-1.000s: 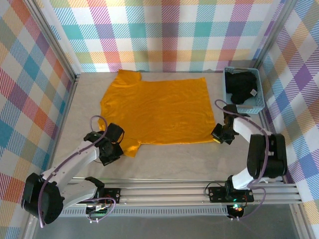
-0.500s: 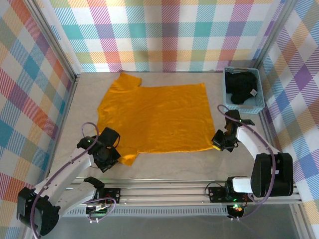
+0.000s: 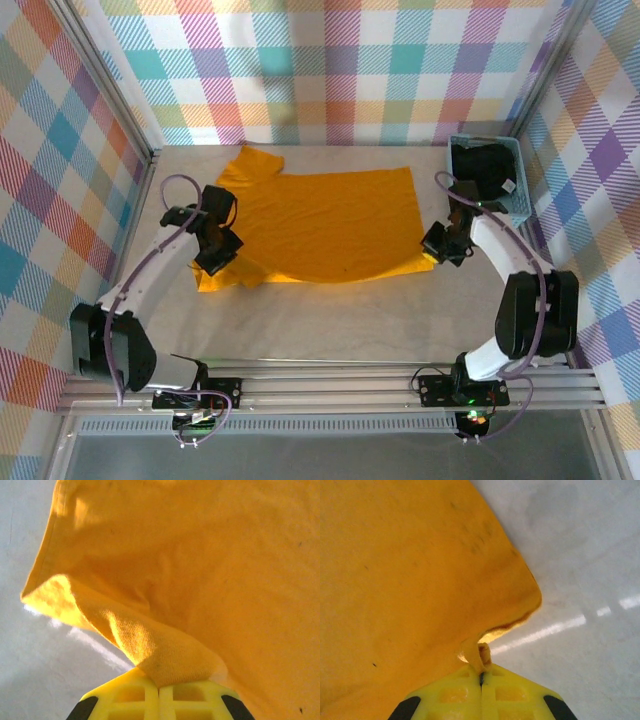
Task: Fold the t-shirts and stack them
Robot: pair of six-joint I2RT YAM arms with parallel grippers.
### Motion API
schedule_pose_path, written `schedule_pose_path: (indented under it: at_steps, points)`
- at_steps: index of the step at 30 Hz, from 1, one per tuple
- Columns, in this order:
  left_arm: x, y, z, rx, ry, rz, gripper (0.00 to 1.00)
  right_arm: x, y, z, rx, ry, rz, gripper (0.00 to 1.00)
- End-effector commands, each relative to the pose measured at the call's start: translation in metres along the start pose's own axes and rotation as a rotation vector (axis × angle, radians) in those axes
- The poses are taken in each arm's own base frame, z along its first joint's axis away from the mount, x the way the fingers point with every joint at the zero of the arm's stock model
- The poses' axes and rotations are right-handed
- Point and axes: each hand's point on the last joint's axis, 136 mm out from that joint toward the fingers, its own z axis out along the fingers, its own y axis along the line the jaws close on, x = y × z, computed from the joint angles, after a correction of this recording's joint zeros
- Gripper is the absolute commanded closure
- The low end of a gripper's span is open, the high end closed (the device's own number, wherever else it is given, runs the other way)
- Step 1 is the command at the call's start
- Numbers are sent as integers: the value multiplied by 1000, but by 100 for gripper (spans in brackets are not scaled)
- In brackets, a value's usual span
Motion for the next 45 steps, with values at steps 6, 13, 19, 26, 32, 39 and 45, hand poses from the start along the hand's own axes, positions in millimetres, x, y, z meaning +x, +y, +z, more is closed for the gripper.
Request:
schedule_pose_path:
  at_steps: [6,13,19,26,32,39,45]
  points:
    - [-47,-33,16,20,-39,87,100,-32,16,13,32,-9,27,100]
    - [-67,-34,26,-14,-61,99,100,-48,25,21,41,-7,33,100]
    - [-78,-37,31,-21,-69,115,100,-56,29,30,46,1,33,100]
    - [-89,-40,35,-38,-83,114,100,-67,35,34,48,-2,30,100]
    - [-92,-43,42,-41,-78,104,100,-74,40,41,50,5,26,100]
    - [-102,-52,54,-30,-84,101,100,-79,44,50,46,19,17,88]
    - [-95,-45,35,-12,-89,88,48,-75,55,20,31,-68,-97,54]
